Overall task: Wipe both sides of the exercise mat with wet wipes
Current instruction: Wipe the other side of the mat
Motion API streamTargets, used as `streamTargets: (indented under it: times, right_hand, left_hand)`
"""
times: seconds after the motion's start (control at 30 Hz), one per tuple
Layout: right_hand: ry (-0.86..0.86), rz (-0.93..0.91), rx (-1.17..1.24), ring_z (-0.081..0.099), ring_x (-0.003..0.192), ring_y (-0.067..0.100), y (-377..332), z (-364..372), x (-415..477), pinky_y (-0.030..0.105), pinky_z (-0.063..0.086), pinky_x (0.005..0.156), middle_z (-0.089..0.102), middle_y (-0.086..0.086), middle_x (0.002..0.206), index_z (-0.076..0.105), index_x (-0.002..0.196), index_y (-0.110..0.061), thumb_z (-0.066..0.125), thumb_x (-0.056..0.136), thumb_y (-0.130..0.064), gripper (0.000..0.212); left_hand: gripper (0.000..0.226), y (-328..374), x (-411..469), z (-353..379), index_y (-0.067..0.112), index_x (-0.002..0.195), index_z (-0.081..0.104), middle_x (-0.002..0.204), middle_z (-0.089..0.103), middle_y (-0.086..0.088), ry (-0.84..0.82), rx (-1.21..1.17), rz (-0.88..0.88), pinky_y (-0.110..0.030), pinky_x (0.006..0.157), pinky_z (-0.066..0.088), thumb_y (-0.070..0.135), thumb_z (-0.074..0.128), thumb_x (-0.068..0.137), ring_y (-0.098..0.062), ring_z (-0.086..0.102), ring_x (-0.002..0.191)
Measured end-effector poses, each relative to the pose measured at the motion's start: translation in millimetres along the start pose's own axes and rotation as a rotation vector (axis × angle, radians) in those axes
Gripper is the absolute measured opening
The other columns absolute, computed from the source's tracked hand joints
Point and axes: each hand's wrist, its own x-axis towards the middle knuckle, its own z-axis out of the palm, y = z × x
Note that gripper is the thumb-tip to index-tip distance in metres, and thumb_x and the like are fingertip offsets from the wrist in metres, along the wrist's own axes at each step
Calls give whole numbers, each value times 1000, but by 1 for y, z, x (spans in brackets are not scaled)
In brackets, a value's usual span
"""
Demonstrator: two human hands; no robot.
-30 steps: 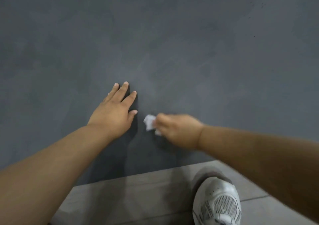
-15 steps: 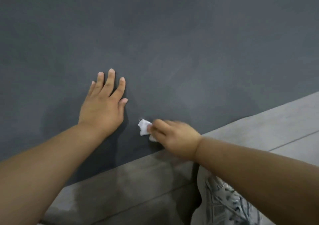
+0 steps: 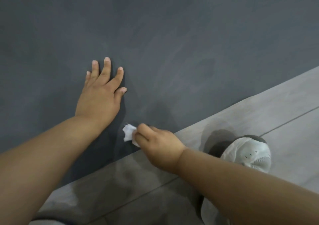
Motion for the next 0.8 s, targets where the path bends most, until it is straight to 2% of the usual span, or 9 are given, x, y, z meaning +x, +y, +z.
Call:
streamTargets:
  times: [0.1, 0.2, 0.27, 0.33, 0.43, 0.5, 0.63, 0.73, 0.8]
  right_hand:
    - [149, 138, -174, 50, 56, 25, 57, -24, -17, 35, 42, 41, 43, 6, 93, 52, 99, -12, 44, 84, -21, 19]
    - [256, 590, -204, 49, 47, 41, 104, -56, -33, 38, 43, 36, 50, 25, 88, 57, 84, 1, 39, 84, -23, 31]
    - [266, 740, -172, 49, 47, 41, 101, -56, -34, 38, 41, 40, 51, 29, 88, 53, 84, 4, 33, 83, -24, 34]
    - [176, 534, -178, 47, 43, 37, 77, -47, -30, 30, 32, 38, 52, 24, 83, 48, 89, -5, 38, 84, -22, 20]
    - [-127, -115, -180, 50, 49, 29, 54, -37, -27, 29, 34, 39, 58, 14, 76, 60, 89, -7, 46, 84, -17, 17]
    - [-180, -149, -217, 49, 50, 28, 75, -49, -23, 30, 30, 38, 57, 13, 73, 59, 87, -7, 47, 85, -17, 16]
    - [93, 421, -313, 51, 47, 38, 146, -87, -30, 34, 39, 36, 55, 24, 85, 50, 93, -9, 44, 87, -22, 16]
    - [134, 1046, -257, 54, 82, 45, 167, -104, -41, 46, 44, 72, 41, 24, 119, 48, 108, 4, 40, 95, -11, 21]
    - [84, 927, -279, 54, 79, 44, 154, -96, -46, 45, 42, 69, 41, 23, 116, 47, 108, 5, 41, 93, -7, 20]
  left_hand:
    - [51, -1, -1, -1, 11, 146, 29, 157, 10, -11, 3, -18, 16, -44, 116, 1, 25, 42, 98, -36, -1, 144]
    - [46, 8, -1, -1, 4, 141, 39, 154, 23, -12, 12, -63, 113, -43, 115, 6, 13, 47, 96, -36, 12, 143]
    - [45, 21, 0, -1, 2, 137, 44, 151, 31, -13, 14, -95, 204, -41, 115, 10, 11, 52, 94, -34, 20, 142]
    - [49, 35, 2, 1, 5, 141, 39, 153, 27, -10, 1, -108, 228, -38, 115, 10, 16, 51, 95, -31, 18, 143]
    - [52, 42, 8, 8, 9, 145, 31, 156, 20, -5, -16, -48, 214, -36, 117, 9, 23, 46, 97, -27, 14, 144]
    - [47, 40, 11, 7, 5, 138, 44, 149, 36, -10, 1, 23, 243, -43, 112, 24, 18, 54, 94, -33, 30, 138]
    - [38, 39, 19, 4, -1, 117, 63, 121, 62, -15, 87, 93, 256, -53, 87, 47, 10, 69, 81, -43, 56, 108]
    - [39, 54, 24, 1, 2, 115, 64, 110, 61, -14, 132, 105, 193, -53, 74, 46, 15, 70, 78, -45, 53, 95]
    - [42, 64, 29, 3, 3, 117, 63, 113, 58, -16, 130, 123, 178, -54, 78, 44, 18, 70, 78, -44, 52, 98]
